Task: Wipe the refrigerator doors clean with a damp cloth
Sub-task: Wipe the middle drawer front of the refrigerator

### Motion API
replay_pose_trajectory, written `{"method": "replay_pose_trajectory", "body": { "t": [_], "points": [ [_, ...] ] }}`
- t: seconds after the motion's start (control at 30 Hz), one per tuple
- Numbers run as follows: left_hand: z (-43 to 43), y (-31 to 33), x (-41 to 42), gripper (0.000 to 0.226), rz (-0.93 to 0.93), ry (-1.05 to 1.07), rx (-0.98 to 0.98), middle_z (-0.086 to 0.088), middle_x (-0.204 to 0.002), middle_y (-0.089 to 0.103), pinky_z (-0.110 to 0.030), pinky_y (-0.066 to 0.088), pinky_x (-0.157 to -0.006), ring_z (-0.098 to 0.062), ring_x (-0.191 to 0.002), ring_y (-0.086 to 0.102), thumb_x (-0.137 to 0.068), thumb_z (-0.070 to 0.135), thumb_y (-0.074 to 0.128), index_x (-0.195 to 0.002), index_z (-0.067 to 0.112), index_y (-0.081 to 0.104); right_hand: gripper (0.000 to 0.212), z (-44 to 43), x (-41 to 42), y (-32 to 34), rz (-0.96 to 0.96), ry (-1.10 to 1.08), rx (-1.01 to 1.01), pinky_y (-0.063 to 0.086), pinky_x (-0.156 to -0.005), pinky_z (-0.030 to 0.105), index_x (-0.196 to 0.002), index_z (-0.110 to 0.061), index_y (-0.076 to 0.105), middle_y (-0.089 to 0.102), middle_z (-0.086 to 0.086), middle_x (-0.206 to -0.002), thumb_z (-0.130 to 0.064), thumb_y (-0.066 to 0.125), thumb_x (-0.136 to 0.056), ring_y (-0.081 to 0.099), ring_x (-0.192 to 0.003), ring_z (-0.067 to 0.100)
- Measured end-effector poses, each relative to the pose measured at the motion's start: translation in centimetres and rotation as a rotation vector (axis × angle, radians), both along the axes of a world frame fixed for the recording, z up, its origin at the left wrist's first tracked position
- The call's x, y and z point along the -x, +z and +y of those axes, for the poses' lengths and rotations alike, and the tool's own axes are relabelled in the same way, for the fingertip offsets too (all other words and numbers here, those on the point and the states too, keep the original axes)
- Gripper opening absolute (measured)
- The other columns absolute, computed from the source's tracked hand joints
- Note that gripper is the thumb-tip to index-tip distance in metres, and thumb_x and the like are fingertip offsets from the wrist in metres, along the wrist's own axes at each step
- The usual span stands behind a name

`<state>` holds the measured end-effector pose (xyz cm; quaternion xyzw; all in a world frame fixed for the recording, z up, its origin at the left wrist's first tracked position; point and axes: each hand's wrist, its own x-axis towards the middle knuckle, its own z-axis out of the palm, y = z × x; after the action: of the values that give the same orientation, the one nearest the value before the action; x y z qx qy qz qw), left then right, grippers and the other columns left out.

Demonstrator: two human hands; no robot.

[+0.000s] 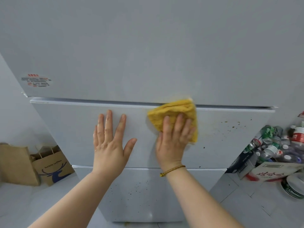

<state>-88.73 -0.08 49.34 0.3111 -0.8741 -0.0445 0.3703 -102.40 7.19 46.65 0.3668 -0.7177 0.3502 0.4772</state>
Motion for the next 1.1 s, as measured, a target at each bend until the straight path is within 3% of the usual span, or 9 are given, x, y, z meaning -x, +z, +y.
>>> {"method": "replay_pose_trajectory", "body": {
  "t": [0.27,0.37,0.47,0.63,0.77,0.87,0.93,1.0,1.1],
  "points": [
    [0.6,0.2,0.2,0.068,0.081,-0.029,-0.073,-0.019,-0.148,0.018,-0.049,0.011,-0.107,-0.026,-0.134,0.000,-0.087,0.065,0.010,-0.137,0.021,0.021,0.054,2.2,2.7,1.8,0.441,0.046,-0.314,-0.004,-0.116,0.039,-0.138,-0.030,0.025,-0.016,-0.002,-0.155,-0.020,0.040,-0.088,-0.011,-0.143,0.018],
    [0.7,0.3,0.1,0.068,0.040,-0.009,-0.024,-0.025,-0.146,0.023,-0.033,-0.003,-0.111,-0.029,-0.132,0.003,-0.090,0.060,0.016,-0.138,0.013,0.028,0.060,6.7,6.6,1.1,0.378,-0.088,-0.220,-0.003,-0.117,0.039,-0.147,-0.028,0.002,-0.014,-0.004,-0.155,-0.032,0.033,-0.095,-0.011,-0.143,0.018],
    [1.2,0.4,0.5,0.069,0.078,0.006,-0.076,-0.016,-0.148,0.015,-0.015,-0.019,-0.107,-0.024,-0.134,0.001,-0.086,0.052,0.028,-0.141,0.010,0.030,0.057,10.7,9.5,0.6,0.126,-0.143,-0.109,-0.004,-0.115,0.037,-0.145,-0.030,-0.009,-0.018,-0.006,-0.154,-0.042,0.019,-0.098,-0.014,-0.142,0.017],
    [2.3,0.7,1.1,0.062,0.021,-0.049,0.079,-0.017,-0.146,0.018,-0.024,-0.014,-0.112,-0.026,-0.136,0.001,-0.093,0.053,0.017,-0.136,0.011,0.029,0.053,7.4,6.8,1.4,-0.181,-0.105,0.173,-0.009,-0.114,0.034,-0.143,-0.033,-0.015,-0.026,-0.015,-0.150,-0.041,0.011,-0.098,-0.021,-0.140,0.011],
    [3.8,0.3,3.7,0.052,-0.007,-0.161,0.255,-0.011,-0.141,0.022,-0.028,-0.007,-0.115,-0.007,-0.142,-0.011,-0.095,0.051,0.016,-0.137,0.022,0.027,0.055,5.9,5.4,1.0,-0.056,-0.083,0.006,-0.009,-0.114,0.040,-0.145,-0.028,-0.012,-0.025,-0.008,-0.152,-0.038,0.015,-0.098,-0.021,-0.141,0.016],
    [4.3,-0.5,5.3,0.055,-0.041,-0.126,0.298,-0.012,-0.145,0.016,-0.029,-0.008,-0.115,-0.008,-0.141,-0.016,-0.095,0.052,0.014,-0.138,0.021,0.028,0.057,7.7,7.3,1.3,0.081,-0.055,-0.087,-0.010,-0.116,0.037,-0.146,-0.031,-0.007,-0.021,-0.007,-0.153,-0.043,0.019,-0.097,-0.017,-0.142,0.016],
    [4.1,-1.0,5.6,0.055,-0.047,-0.114,0.352,-0.007,-0.154,-0.001,-0.030,-0.010,-0.116,-0.011,-0.141,-0.018,-0.095,0.052,0.012,-0.144,0.027,0.017,0.059,9.4,9.1,2.0,-0.055,-0.083,0.008,-0.011,-0.114,0.030,-0.147,-0.026,-0.001,-0.009,0.006,-0.155,-0.048,0.018,-0.096,-0.009,-0.142,0.024],
    [3.8,-1.4,5.5,0.056,-0.056,-0.132,0.407,0.004,-0.154,-0.019,-0.031,-0.011,-0.116,-0.012,-0.141,-0.018,-0.095,0.052,0.012,-0.146,0.030,0.001,0.072,10.7,10.3,2.4,-0.335,-0.123,0.236,-0.009,-0.114,0.025,-0.145,-0.004,0.010,0.008,0.031,-0.149,-0.054,0.017,-0.094,0.003,-0.137,0.037],
    [3.6,-1.6,5.4,0.057,-0.050,-0.134,0.432,0.007,-0.152,-0.022,-0.031,-0.012,-0.115,-0.013,-0.141,-0.018,-0.094,0.052,0.011,-0.145,0.029,-0.003,0.090,11.2,9.9,0.9,-0.774,-0.097,0.478,0.000,-0.116,0.041,-0.143,0.006,0.006,0.003,0.027,-0.151,-0.060,0.020,-0.084,0.002,-0.141,0.035]
  ]
}}
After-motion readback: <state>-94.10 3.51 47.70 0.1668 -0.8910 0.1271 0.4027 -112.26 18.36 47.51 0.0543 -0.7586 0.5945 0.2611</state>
